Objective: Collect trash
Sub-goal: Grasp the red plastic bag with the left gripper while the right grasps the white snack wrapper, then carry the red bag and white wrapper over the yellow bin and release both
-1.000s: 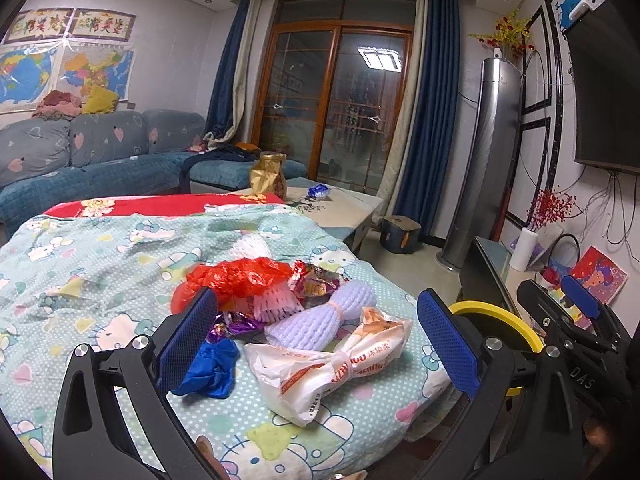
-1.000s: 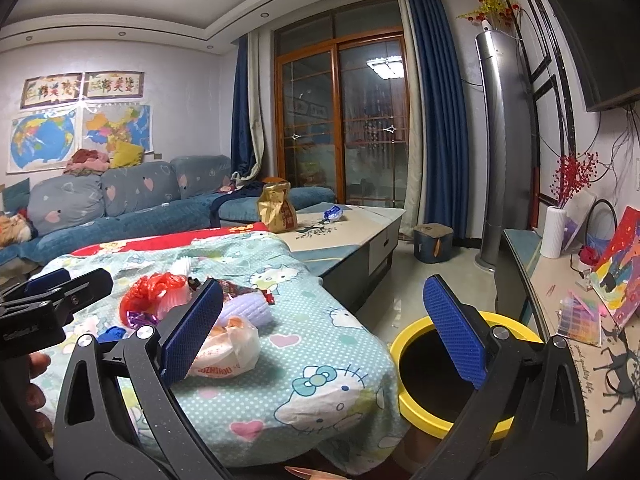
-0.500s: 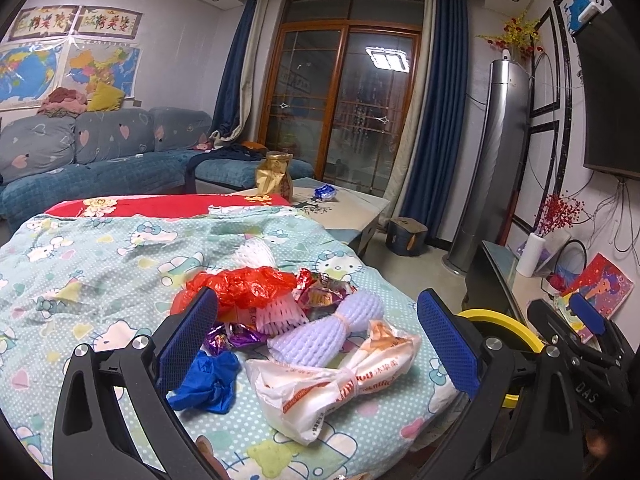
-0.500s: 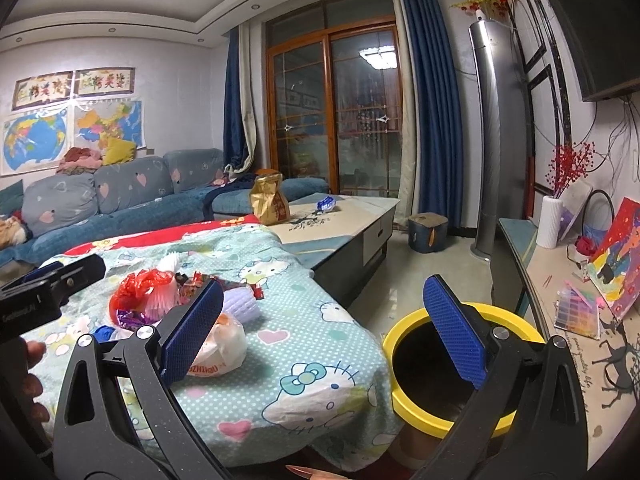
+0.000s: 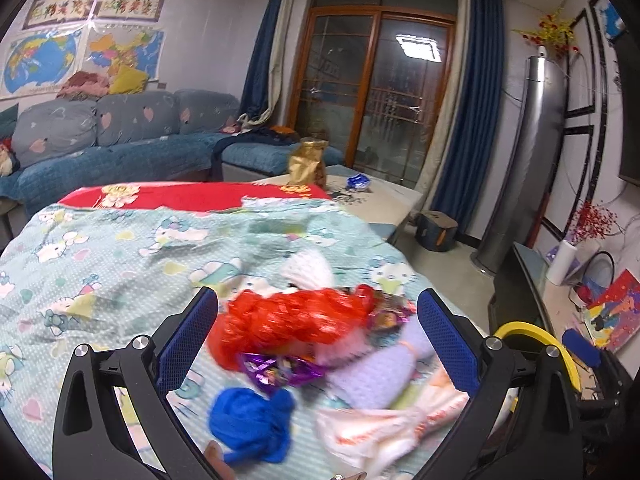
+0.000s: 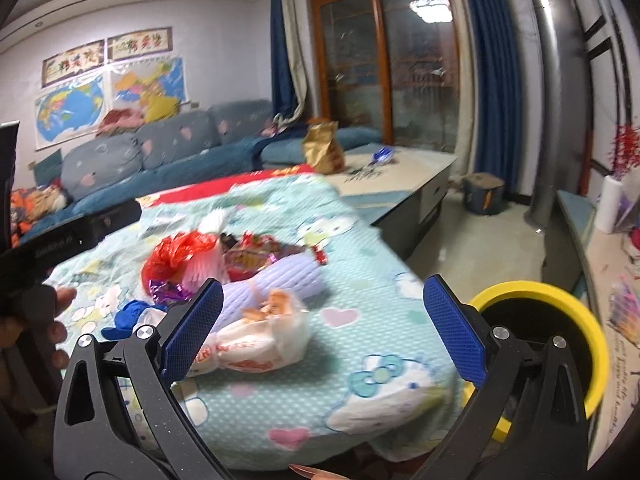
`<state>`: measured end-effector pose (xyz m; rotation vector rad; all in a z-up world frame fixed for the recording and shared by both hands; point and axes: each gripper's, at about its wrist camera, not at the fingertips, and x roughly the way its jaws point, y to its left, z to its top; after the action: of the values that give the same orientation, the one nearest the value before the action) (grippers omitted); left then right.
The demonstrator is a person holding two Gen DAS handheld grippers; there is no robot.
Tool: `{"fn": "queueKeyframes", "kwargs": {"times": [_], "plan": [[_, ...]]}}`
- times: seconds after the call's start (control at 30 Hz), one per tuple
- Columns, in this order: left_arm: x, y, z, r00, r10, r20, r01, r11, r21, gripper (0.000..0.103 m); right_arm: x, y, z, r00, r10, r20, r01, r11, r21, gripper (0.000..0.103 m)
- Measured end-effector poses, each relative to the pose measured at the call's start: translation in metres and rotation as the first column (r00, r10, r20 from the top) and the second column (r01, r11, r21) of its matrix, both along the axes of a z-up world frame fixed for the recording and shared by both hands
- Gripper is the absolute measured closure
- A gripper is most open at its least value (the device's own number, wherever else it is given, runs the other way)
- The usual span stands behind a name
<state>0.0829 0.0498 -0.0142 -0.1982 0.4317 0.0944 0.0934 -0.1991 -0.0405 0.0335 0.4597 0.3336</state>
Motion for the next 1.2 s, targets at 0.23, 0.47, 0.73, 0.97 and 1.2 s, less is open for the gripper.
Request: {"fn": "queueKeyframes", "kwargs": {"times": [0.23, 0.47, 0.73, 0.97, 1.2], "plan": [[0.023, 0.028, -0.014, 0.996, -0.022, -0.091, 0.022, 1.000, -0.005, 0.006, 0.028, 0.021, -0.017, 0.991, 0.083, -0.107, -0.083, 0.997, 0.013, 0.011], [0.057, 0.018, -0.030, 0.973, -0.102, -0.207, 0.112, 0.993, 0.035, 0.007, 0.051, 0.026, -0.046, 0.953, 0.147, -0.265, -0.140, 0.989, 0.047, 0.027], [0.077, 0.015, -0.049, 0.954, -0.127, -0.271, 0.121, 0.992, -0.041, 0.032, 0.048, 0.025, -0.053, 0.917, 0.244, -0.315, -0.217, 0.969, 0.120, 0.069], [0.067, 0.027, -0.045, 0.964, -0.135, -0.228, 0.114, 0.988, -0.103, 0.076, 0.044, 0.015, -0.045, 0.913, 0.258, -0.317, -0.218, 0.964, 0.154, 0.083], [0.050, 0.037, -0.025, 0.982, -0.111, -0.154, 0.093, 0.989, -0.119, 0.090, 0.035, 0.010, -0.026, 0.920, 0.291, -0.261, -0.253, 0.952, 0.169, 0.087]]}}
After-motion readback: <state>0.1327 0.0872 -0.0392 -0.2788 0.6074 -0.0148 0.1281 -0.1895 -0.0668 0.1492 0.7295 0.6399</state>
